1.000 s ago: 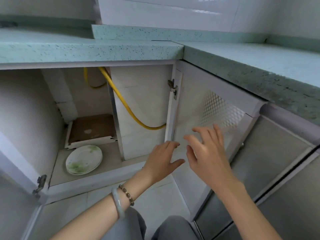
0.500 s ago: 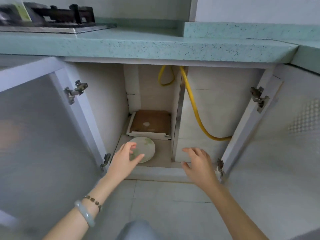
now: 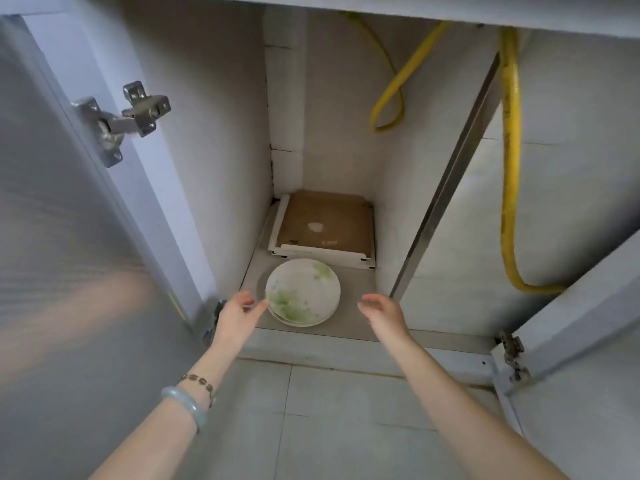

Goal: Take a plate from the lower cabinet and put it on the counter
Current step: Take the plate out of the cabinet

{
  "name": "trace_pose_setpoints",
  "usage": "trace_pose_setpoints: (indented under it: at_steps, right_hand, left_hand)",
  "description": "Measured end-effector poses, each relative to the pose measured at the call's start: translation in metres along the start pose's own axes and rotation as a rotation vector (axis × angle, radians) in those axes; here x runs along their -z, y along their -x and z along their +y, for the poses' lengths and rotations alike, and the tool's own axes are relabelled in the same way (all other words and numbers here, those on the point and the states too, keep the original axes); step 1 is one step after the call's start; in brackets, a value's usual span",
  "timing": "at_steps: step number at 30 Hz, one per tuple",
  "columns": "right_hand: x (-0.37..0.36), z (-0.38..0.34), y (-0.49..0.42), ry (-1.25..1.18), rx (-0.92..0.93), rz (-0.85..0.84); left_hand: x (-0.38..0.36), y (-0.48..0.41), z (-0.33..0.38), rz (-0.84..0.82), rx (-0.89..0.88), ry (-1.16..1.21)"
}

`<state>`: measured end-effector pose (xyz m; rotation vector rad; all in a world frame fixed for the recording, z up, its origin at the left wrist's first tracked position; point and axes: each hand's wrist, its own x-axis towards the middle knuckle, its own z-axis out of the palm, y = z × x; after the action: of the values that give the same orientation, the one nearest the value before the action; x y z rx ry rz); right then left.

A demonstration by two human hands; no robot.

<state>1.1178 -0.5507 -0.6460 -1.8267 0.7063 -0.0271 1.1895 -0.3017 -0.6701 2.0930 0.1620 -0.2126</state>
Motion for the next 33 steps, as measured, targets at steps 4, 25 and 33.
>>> trace_pose_setpoints:
  at_steps: [4,25,33]
  right_hand:
    - [-0.038,0.025,-0.049,-0.087,-0.094,0.050]
    - [-0.126,0.083,-0.159,-0.004,-0.114,0.191]
    - [-0.126,0.092,-0.162,-0.025,-0.162,0.185]
  left_hand:
    - [-0.023,-0.048,-0.030,-0.016,0.126,0.105]
    - [-0.100,-0.150,-0.097,-0.009,0.042,0.101]
    - [-0.108,-0.148,-0.099,0.083,0.118,0.121]
